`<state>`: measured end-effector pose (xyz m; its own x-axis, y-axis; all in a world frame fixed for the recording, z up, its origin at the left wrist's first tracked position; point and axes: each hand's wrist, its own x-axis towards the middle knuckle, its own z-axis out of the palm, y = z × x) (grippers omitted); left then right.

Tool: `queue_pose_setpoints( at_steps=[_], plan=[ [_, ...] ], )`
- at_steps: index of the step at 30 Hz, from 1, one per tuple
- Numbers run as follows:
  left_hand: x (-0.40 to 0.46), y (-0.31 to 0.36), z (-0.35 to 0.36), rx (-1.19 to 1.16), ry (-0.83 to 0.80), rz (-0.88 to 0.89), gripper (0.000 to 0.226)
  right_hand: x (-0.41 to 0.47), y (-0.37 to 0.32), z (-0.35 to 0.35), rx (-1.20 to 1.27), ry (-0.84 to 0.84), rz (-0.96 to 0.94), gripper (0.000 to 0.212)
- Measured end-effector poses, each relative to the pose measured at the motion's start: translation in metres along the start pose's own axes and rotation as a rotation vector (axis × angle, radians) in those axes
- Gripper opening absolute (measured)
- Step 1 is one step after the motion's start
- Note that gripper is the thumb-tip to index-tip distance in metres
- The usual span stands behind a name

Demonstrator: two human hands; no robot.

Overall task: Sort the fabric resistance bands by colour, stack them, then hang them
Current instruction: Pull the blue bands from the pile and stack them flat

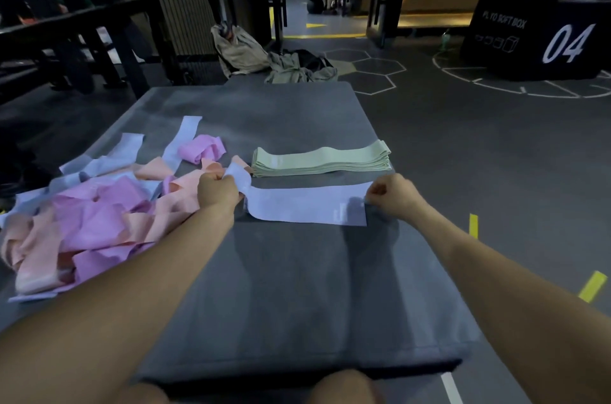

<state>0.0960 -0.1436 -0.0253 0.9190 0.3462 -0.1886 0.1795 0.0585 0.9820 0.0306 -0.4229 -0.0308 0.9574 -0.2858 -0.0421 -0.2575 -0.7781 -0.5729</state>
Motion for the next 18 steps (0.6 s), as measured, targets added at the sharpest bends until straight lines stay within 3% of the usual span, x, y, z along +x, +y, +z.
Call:
queue_pose_setpoints(
  at_steps=[4,6,10,13,16,18],
  plan=[
    [0.001,-0.003,-0.004,0.115,0.039,0.025,0.027,-0.003,-0.012,0.018,-0.141,-0.028,0.052,0.016],
    [0.005,-0.005,-0.007,0.122,0.014,0.025,0.021,-0.004,-0.015,0.023,-0.188,0.012,0.107,0.029],
    [0.001,-0.002,-0.009,0.142,-0.029,-0.023,0.031,-0.008,-0.022,0.032,-0.19,0.019,0.217,0.038],
    [-0.004,0.005,-0.011,0.102,-0.064,-0.019,0.035,-0.006,-0.022,0.03,-0.091,-0.018,0.314,0.03],
    [-0.003,0.018,-0.015,0.073,-0.065,-0.013,0.035,-0.002,-0.024,0.02,0.189,0.011,0.263,0.002],
    [-0.002,0.027,-0.016,0.053,-0.068,-0.023,0.035,0.006,-0.024,0.01,0.3,0.099,0.189,0.008]
  ],
)
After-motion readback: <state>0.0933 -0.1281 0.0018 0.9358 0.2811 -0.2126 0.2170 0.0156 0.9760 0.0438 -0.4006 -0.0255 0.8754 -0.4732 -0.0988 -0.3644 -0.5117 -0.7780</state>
